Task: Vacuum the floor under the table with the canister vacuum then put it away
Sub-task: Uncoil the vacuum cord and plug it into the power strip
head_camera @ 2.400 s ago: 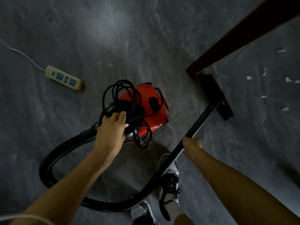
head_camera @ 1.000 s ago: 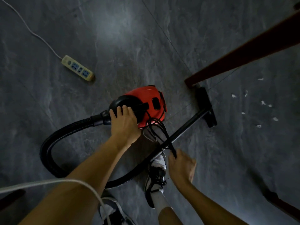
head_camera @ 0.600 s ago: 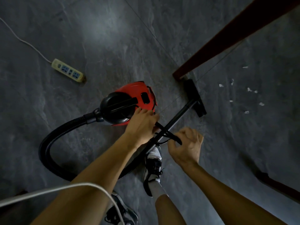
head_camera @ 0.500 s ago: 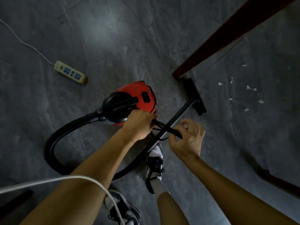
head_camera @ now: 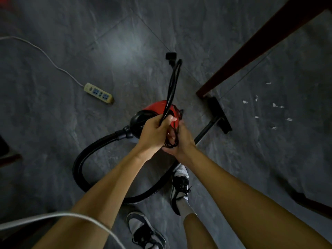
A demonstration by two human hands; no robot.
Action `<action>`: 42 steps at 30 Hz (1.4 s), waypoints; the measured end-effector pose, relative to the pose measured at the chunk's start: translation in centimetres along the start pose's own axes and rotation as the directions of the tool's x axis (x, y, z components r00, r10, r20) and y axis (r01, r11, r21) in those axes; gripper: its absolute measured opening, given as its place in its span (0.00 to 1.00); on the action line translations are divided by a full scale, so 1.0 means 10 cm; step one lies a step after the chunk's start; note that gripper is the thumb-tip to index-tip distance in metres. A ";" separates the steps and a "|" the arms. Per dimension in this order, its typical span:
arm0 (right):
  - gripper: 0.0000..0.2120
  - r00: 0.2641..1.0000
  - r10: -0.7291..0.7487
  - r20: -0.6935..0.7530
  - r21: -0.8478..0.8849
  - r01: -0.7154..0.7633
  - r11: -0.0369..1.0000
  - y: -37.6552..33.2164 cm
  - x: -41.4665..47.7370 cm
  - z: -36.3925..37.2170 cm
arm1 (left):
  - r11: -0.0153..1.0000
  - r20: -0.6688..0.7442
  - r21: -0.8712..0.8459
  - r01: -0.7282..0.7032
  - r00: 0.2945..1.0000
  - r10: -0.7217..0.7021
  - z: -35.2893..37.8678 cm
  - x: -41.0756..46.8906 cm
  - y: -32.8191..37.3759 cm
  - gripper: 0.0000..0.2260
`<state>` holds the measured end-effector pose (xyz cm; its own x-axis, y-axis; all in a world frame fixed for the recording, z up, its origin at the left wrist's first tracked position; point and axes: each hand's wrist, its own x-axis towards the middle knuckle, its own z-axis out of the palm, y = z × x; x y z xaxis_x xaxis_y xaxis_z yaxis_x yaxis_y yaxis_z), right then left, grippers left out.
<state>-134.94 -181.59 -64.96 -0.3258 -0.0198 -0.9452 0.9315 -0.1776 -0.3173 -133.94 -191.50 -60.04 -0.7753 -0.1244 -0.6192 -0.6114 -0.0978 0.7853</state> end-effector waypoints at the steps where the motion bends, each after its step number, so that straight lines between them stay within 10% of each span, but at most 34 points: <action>1: 0.21 1.000 -0.016 0.014 0.065 0.015 0.998 -0.04 0.00 0.06 | 0.997 -0.009 -0.065 0.045 0.999 -0.045 -0.05 -0.04 0.01 0.10; 7: 0.18 0.995 -0.060 -0.083 -0.009 0.060 0.998 -0.06 0.07 0.14 | 0.982 -0.104 -0.125 0.142 0.982 -0.156 -0.34 -0.24 -0.02 0.10; 18: 0.08 0.980 -0.179 0.092 0.092 0.171 0.981 -0.54 -0.33 0.10 | 0.862 -0.183 0.326 0.389 0.920 -0.346 -0.41 -0.20 0.00 0.17; 22: 0.13 0.960 -0.215 0.181 0.082 0.203 0.976 -0.76 -0.43 0.16 | 0.732 -0.304 0.648 0.210 0.953 -0.005 -0.43 -0.11 0.12 0.17; 25: 0.22 0.914 -0.249 0.321 -0.067 0.285 0.956 -0.87 -0.45 0.16 | 0.824 -0.405 0.565 0.040 0.884 0.234 -0.36 -0.03 0.43 0.13; 29: 0.19 0.870 -0.215 0.443 -0.228 0.341 0.912 -1.00 -0.48 0.14 | 0.903 -0.213 0.430 0.017 0.974 0.083 -0.16 0.14 0.66 0.20; 35: 0.13 0.870 -0.218 0.442 0.025 0.231 0.973 -1.22 -0.55 0.08 | 0.995 0.066 -0.043 0.093 0.994 -0.090 0.20 0.16 0.95 0.22; 42: 0.19 0.944 -0.204 0.258 -0.037 0.221 0.975 -1.38 -0.59 0.17 | 0.997 0.106 0.076 -0.015 0.994 0.007 0.29 0.09 0.81 0.09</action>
<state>-146.18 -180.68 -54.81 -0.5395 -0.2359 -0.8083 0.8419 -0.1406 -0.5210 -140.04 -189.56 -54.28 -0.7922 -0.0193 -0.6099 -0.6096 -0.0208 0.7924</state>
